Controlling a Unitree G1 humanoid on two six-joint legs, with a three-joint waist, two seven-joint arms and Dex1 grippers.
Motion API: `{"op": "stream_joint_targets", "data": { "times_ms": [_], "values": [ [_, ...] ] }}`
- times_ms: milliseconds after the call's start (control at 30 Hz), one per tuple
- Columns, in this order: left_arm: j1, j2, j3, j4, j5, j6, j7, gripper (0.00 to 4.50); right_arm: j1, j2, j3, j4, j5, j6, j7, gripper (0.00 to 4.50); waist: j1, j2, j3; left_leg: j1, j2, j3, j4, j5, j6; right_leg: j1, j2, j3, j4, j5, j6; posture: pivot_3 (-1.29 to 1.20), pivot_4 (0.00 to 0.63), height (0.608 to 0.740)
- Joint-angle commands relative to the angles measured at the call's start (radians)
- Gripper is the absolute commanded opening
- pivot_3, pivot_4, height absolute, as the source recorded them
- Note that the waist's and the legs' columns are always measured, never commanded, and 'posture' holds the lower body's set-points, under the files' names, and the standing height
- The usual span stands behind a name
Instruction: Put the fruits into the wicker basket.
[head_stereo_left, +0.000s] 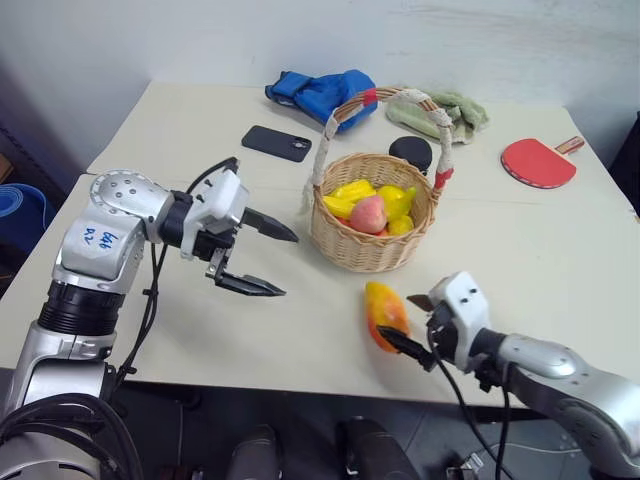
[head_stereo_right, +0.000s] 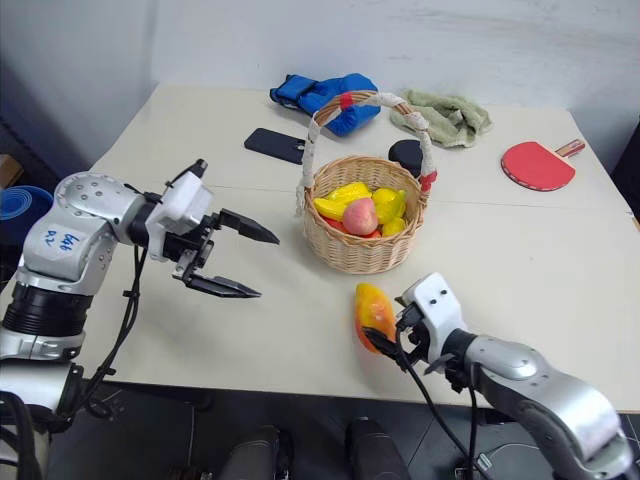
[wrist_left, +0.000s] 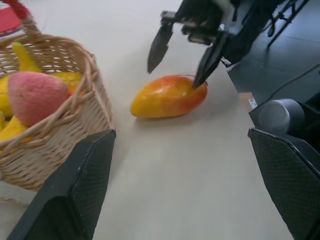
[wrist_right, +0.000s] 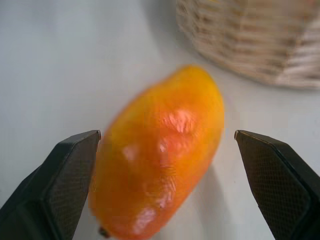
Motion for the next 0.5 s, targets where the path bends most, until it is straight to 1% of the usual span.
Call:
{"op": "stream_joint_targets", "data": {
  "times_ms": [33, 67, 167, 200, 233, 267, 300, 367, 433, 500],
  "values": [
    [-0.019, -0.008, 0.010, -0.038, -0.016, 0.004, 0.016, 4.46, -0.013, 0.042, 0.026, 0.025, -0.066, -0.005, -0.012, 4.50, 0.000, 0.000, 0.000, 0.000, 0.000, 0.000, 0.000, 0.000, 0.000, 0.000, 0.000, 0.000, 0.000, 0.000, 0.000, 0.00, 0.150, 0.740],
    [-0.022, -0.009, 0.009, -0.035, -0.013, 0.001, 0.017, 4.46, -0.013, 0.055, 0.028, 0.033, -0.073, -0.006, -0.008, 4.50, 0.000, 0.000, 0.000, 0.000, 0.000, 0.000, 0.000, 0.000, 0.000, -0.001, 0.000, 0.000, 0.001, 0.000, 0.000, 0.00, 0.150, 0.740],
    [-0.029, -0.012, 0.005, -0.022, -0.005, -0.011, 0.020, 4.50, -0.008, 0.088, 0.015, 0.036, -0.083, -0.027, 0.015, 3.86, -0.004, 0.000, 0.000, 0.000, 0.000, 0.000, 0.000, 0.000, 0.000, -0.001, 0.000, 0.000, 0.001, 0.000, 0.000, 0.00, 0.150, 0.740],
    [-0.034, -0.015, 0.005, -0.010, -0.002, -0.019, 0.021, 4.50, -0.007, 0.098, -0.007, 0.019, -0.066, -0.030, 0.026, 3.57, -0.006, 0.000, 0.000, 0.000, 0.000, 0.000, 0.000, 0.000, 0.000, -0.001, 0.000, 0.000, 0.001, 0.000, 0.000, 0.00, 0.150, 0.740],
    [-0.039, -0.018, 0.006, 0.000, -0.001, -0.025, 0.022, 4.50, -0.006, 0.105, -0.030, -0.001, -0.049, -0.034, 0.038, 3.17, -0.007, 0.000, 0.000, 0.000, 0.000, 0.000, 0.000, 0.000, 0.000, -0.001, 0.001, 0.000, 0.002, 0.000, 0.000, 0.00, 0.150, 0.740],
    [-0.042, -0.020, 0.006, 0.007, 0.001, -0.029, 0.023, 4.50, -0.005, 0.110, -0.047, -0.015, -0.039, -0.036, 0.047, 2.90, -0.007, 0.000, 0.000, 0.000, 0.000, 0.000, 0.000, 0.000, 0.000, -0.001, 0.001, 0.000, 0.002, 0.000, 0.000, 0.00, 0.150, 0.740],
    [-0.046, -0.024, 0.008, 0.014, -0.001, -0.027, 0.028, 4.50, -0.007, 0.118, -0.071, -0.037, -0.012, -0.048, 0.068, 2.83, -0.008, 0.000, 0.000, 0.000, 0.000, 0.000, 0.000, 0.000, 0.000, -0.001, 0.001, 0.000, 0.002, 0.000, 0.000, 0.00, 0.150, 0.740],
    [-0.048, -0.034, 0.010, 0.022, -0.002, -0.030, 0.036, 4.50, -0.015, 0.125, -0.117, -0.083, 0.037, -0.066, 0.105, 2.83, -0.009, 0.000, 0.000, 0.000, 0.000, 0.000, 0.000, 0.000, 0.000, -0.001, 0.001, 0.000, 0.002, 0.000, 0.000, 0.00, 0.150, 0.740],
    [-0.050, -0.043, 0.012, 0.024, -0.001, -0.038, 0.043, 4.50, -0.026, 0.104, -0.137, -0.115, 0.028, -0.079, 0.125, 2.83, -0.011, 0.000, 0.000, 0.000, 0.000, 0.000, 0.000, -0.001, 0.000, -0.001, 0.001, -0.001, 0.002, 0.000, 0.000, 0.00, 0.150, 0.740],
    [-0.056, -0.056, 0.018, 0.030, -0.008, -0.035, 0.056, 4.50, -0.073, 0.100, -0.159, -0.122, 0.040, -0.082, 0.132, 2.83, -0.011, 0.000, 0.000, 0.000, 0.000, 0.000, 0.000, -0.001, 0.000, -0.001, 0.001, -0.001, 0.003, 0.000, 0.000, 0.00, 0.150, 0.740]
  ]
}}
